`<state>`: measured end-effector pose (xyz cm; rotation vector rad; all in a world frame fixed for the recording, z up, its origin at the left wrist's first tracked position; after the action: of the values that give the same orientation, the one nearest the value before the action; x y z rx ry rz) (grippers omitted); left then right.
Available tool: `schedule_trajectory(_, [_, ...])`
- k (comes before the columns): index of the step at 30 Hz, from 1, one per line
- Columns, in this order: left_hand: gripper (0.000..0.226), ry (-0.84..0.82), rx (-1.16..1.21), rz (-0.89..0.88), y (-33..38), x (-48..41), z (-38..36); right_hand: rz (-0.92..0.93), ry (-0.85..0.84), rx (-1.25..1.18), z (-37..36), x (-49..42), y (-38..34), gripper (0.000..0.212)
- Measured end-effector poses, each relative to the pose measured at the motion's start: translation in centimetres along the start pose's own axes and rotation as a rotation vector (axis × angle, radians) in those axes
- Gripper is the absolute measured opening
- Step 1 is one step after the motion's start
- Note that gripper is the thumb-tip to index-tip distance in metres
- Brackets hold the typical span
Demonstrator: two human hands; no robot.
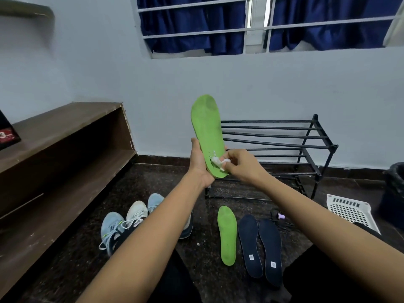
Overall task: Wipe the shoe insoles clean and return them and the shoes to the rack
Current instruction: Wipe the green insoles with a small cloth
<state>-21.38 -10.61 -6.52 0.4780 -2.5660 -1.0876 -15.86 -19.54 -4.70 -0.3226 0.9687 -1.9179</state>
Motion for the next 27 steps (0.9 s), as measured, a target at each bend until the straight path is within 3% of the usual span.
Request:
schedule_trajectory(5, [0.081, -0.011, -0.022, 0.038, 0.1, -1.1, -0.4, 0.157, 0.186, -0.064, 1.9, 0.0, -0.6, 0.011])
schedule_trajectory(11, [0.086, -0.060, -0.017, 0.025, 0.6, -2.1, -0.1, 0.321, 0.073, 0.146, 1.5, -0.3, -0.9, 0.010])
schedule_trajectory(16, [0.086, -0.096, -0.012, 0.015, 0.9, -2.1, -0.1, 0.364, 0.226, 0.421, 1.6, -0.5, -0.6, 0.016])
schedule_trajectory(20, [0.080, -0.109, -0.018, 0.006, 1.0, -2.0, 0.2, 0.473, 0.240, 0.433, 1.2, -0.7, -1.1, 0.028])
schedule_trajectory(27, [0.089, -0.131, -0.055, 0.021, 1.2, -1.7, 0.4, 0.564, 0.142, 0.454, 0.0, -0.6, -2.2, 0.015])
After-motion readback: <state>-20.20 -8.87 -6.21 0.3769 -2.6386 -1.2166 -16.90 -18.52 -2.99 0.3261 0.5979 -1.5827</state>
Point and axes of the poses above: each hand's wrist, its own x-axis away from the middle knuckle, its own z-axis out of the back of the hand, y = z × x, the point moved 5 cm from there along -x, towards the middle knuckle, and after that the axes turned 5 degrees about -y, right-handed, at the moved point
